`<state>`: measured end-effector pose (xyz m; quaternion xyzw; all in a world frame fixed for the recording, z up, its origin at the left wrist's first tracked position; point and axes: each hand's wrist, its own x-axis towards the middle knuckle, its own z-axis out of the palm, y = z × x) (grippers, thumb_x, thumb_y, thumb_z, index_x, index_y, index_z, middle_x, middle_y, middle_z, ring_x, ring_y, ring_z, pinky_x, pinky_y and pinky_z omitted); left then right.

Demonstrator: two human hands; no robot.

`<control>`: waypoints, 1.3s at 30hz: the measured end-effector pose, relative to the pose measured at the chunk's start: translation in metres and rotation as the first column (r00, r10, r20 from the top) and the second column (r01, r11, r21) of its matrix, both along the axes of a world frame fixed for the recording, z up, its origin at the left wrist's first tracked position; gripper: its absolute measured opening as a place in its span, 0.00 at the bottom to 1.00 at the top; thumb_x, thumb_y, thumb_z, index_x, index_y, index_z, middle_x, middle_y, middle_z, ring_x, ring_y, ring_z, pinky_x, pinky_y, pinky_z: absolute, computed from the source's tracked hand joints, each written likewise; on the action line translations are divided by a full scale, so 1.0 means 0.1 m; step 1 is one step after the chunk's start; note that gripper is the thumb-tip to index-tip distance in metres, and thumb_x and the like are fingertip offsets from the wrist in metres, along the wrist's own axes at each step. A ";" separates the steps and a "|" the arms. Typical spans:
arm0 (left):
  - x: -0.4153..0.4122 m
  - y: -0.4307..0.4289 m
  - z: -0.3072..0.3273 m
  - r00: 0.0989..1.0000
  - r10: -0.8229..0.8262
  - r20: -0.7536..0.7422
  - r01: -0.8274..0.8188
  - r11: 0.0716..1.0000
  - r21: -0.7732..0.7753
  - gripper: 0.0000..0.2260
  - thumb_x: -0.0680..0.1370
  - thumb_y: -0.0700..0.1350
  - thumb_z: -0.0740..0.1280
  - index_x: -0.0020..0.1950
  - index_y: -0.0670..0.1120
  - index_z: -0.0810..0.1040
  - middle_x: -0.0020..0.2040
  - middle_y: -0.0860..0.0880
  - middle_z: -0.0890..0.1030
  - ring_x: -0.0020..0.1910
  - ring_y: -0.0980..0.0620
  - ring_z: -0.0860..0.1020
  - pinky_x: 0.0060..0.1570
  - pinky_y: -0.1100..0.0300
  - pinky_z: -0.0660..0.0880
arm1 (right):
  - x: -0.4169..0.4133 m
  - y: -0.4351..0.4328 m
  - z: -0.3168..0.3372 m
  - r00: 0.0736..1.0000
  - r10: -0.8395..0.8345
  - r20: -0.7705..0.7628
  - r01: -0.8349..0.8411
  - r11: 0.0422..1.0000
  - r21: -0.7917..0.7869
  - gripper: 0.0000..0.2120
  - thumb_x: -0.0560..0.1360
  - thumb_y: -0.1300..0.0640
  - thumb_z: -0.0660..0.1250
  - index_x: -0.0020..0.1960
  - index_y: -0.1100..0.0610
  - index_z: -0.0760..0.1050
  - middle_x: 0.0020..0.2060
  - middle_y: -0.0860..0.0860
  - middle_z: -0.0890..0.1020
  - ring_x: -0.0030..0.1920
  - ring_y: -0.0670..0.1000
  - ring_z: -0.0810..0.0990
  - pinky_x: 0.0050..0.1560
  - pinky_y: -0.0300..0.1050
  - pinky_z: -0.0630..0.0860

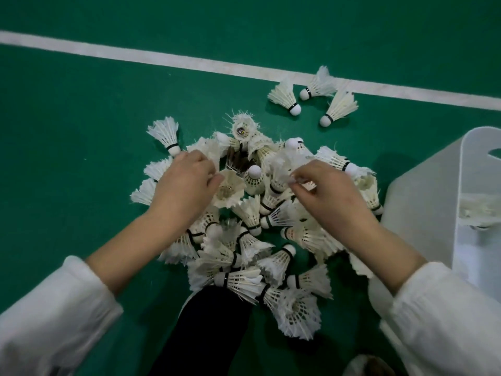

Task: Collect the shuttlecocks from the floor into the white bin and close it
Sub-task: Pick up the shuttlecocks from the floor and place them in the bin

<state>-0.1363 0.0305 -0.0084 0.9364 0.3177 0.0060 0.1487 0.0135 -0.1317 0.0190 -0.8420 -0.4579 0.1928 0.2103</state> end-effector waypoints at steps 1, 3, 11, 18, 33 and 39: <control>0.04 -0.03 0.11 0.999 -0.036 0.019 0.036 0.999 -0.008 0.14 0.78 0.54 0.58 0.49 0.45 0.78 0.49 0.51 0.75 0.51 0.54 0.68 0.56 0.56 0.67 | 0.09 -0.03 0.09 1.000 0.008 0.030 -0.008 1.000 0.005 0.09 0.78 0.54 0.61 0.52 0.56 0.77 0.45 0.46 0.74 0.46 0.47 0.74 0.47 0.41 0.71; 0.16 -0.12 0.31 0.991 -0.120 0.062 0.121 0.993 -0.015 0.14 0.78 0.54 0.58 0.46 0.47 0.77 0.47 0.53 0.73 0.50 0.55 0.67 0.53 0.59 0.66 | 0.28 -0.13 0.25 0.997 0.017 0.078 -0.018 1.000 0.004 0.09 0.77 0.55 0.61 0.52 0.57 0.78 0.46 0.49 0.77 0.48 0.49 0.75 0.47 0.44 0.71; 0.89 -0.75 1.21 0.866 -0.477 0.151 0.486 0.874 -0.019 0.13 0.77 0.54 0.57 0.45 0.48 0.77 0.45 0.55 0.71 0.48 0.58 0.66 0.49 0.65 0.61 | 1.04 -1.14 1.20 0.965 0.036 0.260 -0.002 0.992 -0.128 0.08 0.76 0.55 0.63 0.49 0.58 0.78 0.48 0.53 0.79 0.44 0.52 0.78 0.46 0.47 0.73; 1.80 -1.53 1.51 0.728 -0.647 0.229 0.660 0.751 0.021 0.14 0.79 0.51 0.58 0.49 0.45 0.79 0.45 0.53 0.70 0.48 0.56 0.64 0.46 0.68 0.57 | 1.43 -2.30 0.99 0.868 -0.424 0.257 0.463 0.880 -0.112 0.10 0.75 0.58 0.64 0.51 0.61 0.80 0.50 0.56 0.81 0.42 0.55 0.77 0.44 0.46 0.70; 1.98 -2.75 0.55 0.726 -0.649 0.226 0.688 0.682 -0.250 0.13 0.78 0.50 0.60 0.48 0.44 0.81 0.48 0.51 0.75 0.52 0.53 0.68 0.50 0.63 0.62 | 1.77 -2.67 -0.60 0.851 -0.504 0.151 0.515 0.741 -0.430 0.14 0.72 0.69 0.60 0.29 0.60 0.66 0.34 0.61 0.72 0.38 0.60 0.73 0.39 0.44 0.66; 1.95 -2.76 0.47 0.747 -0.642 0.171 0.664 0.709 -0.238 0.14 0.78 0.52 0.59 0.49 0.46 0.81 0.50 0.51 0.76 0.53 0.53 0.68 0.51 0.61 0.64 | 1.74 -2.73 -0.23 0.875 -0.470 0.118 0.460 0.730 -0.505 0.21 0.74 0.61 0.65 0.66 0.56 0.69 0.60 0.59 0.73 0.55 0.63 0.76 0.55 0.50 0.72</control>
